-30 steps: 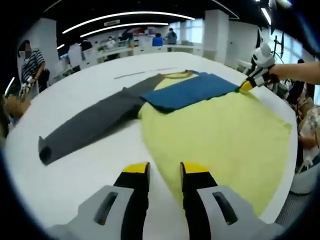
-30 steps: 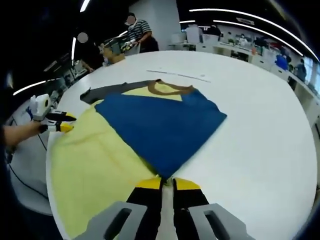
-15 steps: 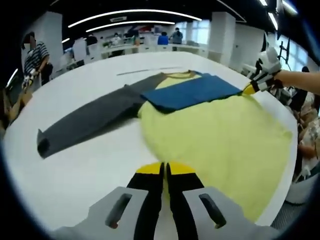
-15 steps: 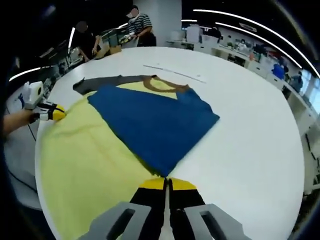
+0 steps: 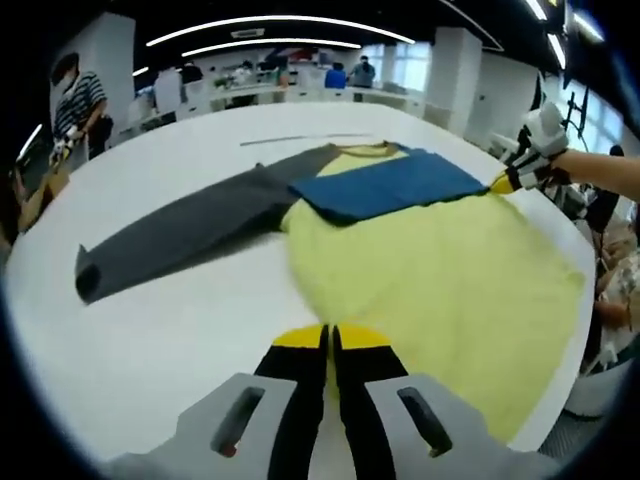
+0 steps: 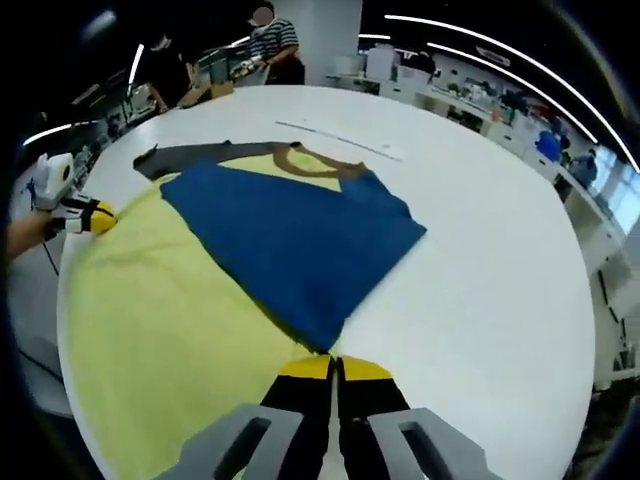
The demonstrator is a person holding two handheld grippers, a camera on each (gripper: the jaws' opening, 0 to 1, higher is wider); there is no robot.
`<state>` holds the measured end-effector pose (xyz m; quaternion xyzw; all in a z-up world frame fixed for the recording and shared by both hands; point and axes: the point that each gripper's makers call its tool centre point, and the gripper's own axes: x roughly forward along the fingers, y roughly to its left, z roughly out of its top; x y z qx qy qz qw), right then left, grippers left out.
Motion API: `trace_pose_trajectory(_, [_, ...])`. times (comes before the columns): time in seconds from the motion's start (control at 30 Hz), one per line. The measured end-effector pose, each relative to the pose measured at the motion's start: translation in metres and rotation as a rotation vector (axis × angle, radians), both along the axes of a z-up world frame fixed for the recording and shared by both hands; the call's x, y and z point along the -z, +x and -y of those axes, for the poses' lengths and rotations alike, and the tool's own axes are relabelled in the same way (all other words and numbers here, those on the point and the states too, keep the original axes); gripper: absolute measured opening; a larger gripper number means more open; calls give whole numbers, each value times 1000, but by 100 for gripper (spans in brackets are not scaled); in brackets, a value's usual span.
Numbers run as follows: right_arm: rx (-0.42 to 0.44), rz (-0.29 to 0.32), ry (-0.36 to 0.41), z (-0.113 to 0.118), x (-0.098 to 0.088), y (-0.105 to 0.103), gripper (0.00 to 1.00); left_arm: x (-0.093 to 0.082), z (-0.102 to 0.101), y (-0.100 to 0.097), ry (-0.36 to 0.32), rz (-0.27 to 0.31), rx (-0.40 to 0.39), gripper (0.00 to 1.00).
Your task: Fold the garment on the visible template until the final outline fits inside the template.
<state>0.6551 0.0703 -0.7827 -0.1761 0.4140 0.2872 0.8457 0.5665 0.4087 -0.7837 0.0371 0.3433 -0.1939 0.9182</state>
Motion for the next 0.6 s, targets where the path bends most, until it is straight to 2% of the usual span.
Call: trace_pose_trajectory(0.6, [14,-19,-16,15,-1,-7,0,0,17,-11,5,-18,53,0])
